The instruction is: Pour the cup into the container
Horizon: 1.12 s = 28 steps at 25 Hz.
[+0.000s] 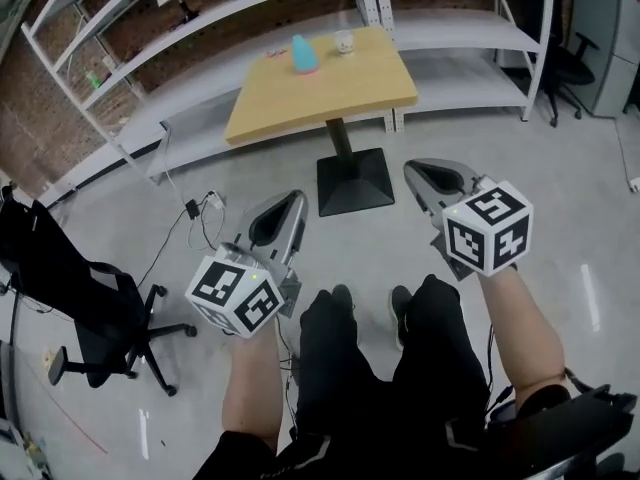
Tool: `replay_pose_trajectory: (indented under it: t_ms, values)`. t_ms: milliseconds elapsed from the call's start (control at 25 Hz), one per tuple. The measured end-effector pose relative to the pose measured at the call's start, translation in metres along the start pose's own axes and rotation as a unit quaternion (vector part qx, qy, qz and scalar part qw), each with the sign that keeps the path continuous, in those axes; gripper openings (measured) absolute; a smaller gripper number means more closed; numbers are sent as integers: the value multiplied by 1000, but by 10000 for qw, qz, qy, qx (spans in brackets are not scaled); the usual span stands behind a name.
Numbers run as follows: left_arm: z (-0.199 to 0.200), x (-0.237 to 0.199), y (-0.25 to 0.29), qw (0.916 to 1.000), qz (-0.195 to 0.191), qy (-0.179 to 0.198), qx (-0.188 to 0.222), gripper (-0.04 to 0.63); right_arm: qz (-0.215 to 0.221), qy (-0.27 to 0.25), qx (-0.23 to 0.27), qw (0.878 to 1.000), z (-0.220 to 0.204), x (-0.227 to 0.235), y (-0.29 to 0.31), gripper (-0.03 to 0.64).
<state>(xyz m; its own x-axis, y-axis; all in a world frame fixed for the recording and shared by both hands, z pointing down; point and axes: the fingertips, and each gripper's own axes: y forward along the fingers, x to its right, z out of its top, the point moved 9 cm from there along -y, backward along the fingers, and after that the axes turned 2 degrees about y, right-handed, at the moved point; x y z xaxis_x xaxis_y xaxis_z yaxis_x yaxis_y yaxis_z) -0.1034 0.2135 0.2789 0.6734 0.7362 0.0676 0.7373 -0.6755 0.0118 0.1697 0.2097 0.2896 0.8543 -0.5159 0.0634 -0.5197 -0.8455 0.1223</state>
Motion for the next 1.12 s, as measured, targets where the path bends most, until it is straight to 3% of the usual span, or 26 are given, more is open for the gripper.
replay_pose_trajectory:
  t_ms: [360,680,1120]
  values:
    - [-5,114,-118,9998,-1,-144,-102,0,-32,110,47,9999,-22,-95,-145,2]
    - [4,222,-242,9996,203,-170,94,0,-37,53,211,9998,-33,-195,-278,1]
    - [13,304,-323,9995,293,-115,73,0,-286,118,423,9986,-50,-261,-387,0]
